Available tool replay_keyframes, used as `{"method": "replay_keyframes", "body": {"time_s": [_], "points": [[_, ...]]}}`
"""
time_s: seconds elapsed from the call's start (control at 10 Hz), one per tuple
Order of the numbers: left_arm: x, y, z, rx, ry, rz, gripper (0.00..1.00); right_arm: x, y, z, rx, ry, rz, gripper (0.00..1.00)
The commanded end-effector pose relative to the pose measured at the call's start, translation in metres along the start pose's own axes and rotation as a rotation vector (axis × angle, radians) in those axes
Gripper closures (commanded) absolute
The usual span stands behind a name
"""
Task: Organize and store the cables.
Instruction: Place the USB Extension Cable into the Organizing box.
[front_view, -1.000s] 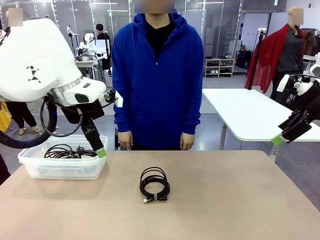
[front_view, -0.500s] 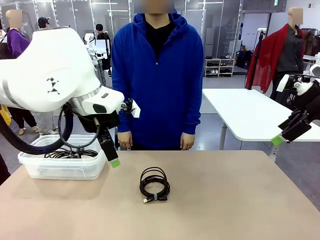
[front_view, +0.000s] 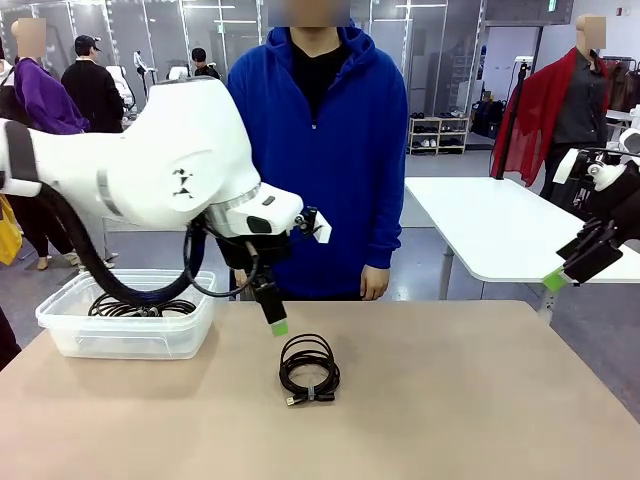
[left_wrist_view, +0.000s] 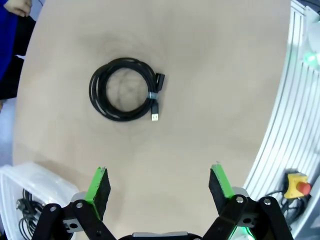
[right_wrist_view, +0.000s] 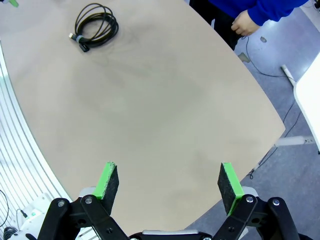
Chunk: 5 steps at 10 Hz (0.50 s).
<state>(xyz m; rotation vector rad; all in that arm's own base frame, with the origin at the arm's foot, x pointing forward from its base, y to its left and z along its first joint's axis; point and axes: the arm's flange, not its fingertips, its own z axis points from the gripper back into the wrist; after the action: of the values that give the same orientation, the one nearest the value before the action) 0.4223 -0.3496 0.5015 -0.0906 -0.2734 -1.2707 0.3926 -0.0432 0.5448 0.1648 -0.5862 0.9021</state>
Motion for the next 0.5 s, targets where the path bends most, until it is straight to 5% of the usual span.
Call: {"method": "replay_keyframes", "body": {"time_s": [0.0, 0.4], "points": [[0.018, 0.011, -0.02, -0.002, 0.014, 0.003, 0.0, 0.002, 0.0, -0.001, 0.001, -0.011, -0.013, 0.0], [0.037, 0.016, -0.052, 0.026, 0.054, -0.121, 0.0, 0.002, 0.0, -0.001, 0.001, -0.011, -0.013, 0.0]]}}
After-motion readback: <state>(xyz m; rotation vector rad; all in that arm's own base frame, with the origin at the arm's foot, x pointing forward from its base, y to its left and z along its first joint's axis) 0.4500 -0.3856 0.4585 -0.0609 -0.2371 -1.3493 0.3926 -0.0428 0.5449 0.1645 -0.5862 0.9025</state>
